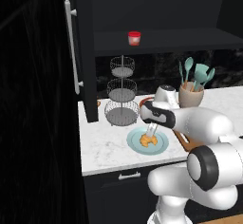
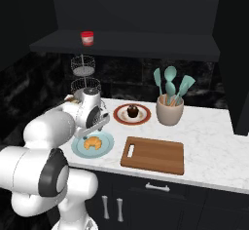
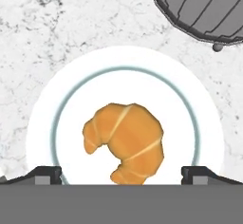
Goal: From the different types of pastries on the counter, select a croissant and place it on the cutting board. Then retrieve a jar of jam from the cabinet and place it alongside the croissant on the cutting board.
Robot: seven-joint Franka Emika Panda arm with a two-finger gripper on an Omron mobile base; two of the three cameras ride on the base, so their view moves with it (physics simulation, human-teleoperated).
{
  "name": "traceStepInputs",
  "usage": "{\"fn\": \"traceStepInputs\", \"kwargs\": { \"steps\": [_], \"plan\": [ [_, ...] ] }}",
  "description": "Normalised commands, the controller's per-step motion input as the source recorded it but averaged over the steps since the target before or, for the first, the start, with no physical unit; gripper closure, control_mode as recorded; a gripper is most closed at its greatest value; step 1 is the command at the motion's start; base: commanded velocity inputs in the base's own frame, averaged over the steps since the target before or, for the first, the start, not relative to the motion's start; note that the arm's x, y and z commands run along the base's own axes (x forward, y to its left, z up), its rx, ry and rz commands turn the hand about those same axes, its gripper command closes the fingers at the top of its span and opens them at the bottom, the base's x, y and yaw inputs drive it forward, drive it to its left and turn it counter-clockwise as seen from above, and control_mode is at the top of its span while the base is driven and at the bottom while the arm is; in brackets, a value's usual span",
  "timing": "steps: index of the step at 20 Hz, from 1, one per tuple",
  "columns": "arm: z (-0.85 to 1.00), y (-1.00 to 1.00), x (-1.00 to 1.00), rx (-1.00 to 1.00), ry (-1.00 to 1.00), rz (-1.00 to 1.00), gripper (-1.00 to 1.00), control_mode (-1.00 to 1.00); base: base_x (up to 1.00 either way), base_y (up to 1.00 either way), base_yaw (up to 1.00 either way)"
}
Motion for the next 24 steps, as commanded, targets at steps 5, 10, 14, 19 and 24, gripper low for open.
{"fn": "traceStepInputs", "kwargs": {
  "steps": [5,10,14,19,24],
  "plan": [
    [-0.30,0.05,0.15,0.00,0.00,0.08,-1.00,-1.00,0.00,0.00,0.00],
    [-0.27,0.00,0.06,0.00,0.01,0.03,-1.00,-1.00,0.00,0.00,0.00],
    [-0.26,0.00,0.00,0.00,0.01,0.02,-1.00,-1.00,0.00,0.00,0.00],
    [-0.29,0.00,0.00,0.00,0.02,0.01,-1.00,-1.00,0.00,0.00,0.00],
    [-0.27,0.00,0.00,0.00,0.01,0.02,-1.00,-1.00,0.00,0.00,0.00]
  ]
}}
